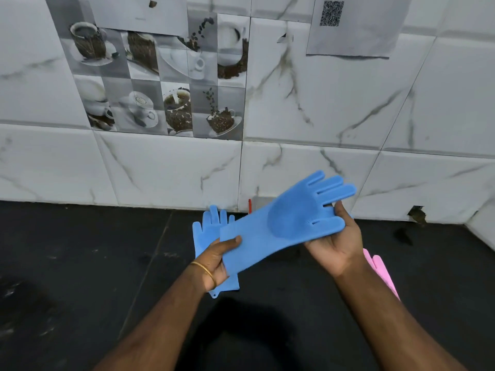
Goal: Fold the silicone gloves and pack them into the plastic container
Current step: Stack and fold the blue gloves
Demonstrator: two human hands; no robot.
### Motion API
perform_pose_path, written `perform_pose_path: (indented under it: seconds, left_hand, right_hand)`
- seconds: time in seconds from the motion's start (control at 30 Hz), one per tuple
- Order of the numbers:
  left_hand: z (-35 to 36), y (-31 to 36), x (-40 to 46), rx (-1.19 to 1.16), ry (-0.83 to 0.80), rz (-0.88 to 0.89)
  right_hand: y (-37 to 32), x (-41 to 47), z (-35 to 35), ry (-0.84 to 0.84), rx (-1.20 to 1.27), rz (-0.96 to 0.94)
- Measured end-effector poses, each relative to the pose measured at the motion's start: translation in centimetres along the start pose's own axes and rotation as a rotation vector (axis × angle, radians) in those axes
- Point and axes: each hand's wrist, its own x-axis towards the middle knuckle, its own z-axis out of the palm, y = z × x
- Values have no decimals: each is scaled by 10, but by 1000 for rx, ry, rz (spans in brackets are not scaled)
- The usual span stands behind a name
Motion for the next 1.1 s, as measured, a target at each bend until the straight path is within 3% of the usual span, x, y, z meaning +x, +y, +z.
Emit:
perform_pose_path:
  seconds: [0.1, 0.27, 0.5, 0.67, 0.9, 1.03, 1.1]
  left_hand:
    - [-9, -1, -4, 156, 10, -16]
    - [-11, -37, 1, 410, 298, 7]
    - [-10, -62, 10, 957, 314, 114]
    - [-34, -85, 7, 1184, 354, 47]
    - [-48, -88, 8, 1301, 428, 80]
    - [-53, -79, 1, 1615, 642, 363]
    - [-59, -73, -4, 1848, 661, 307]
  right_hand:
    - [2, -3, -43, 113, -10, -18]
    - [14, -14, -113, 329, 47, -9]
    - [7, -25, -163, 420, -35, 35]
    - [13, -31, -188, 539, -430, 159]
    - [7, -27, -197, 640, -922, 40]
    - [5, -28, -193, 788, -1212, -86]
    - [5, -28, -191, 787, -1350, -130]
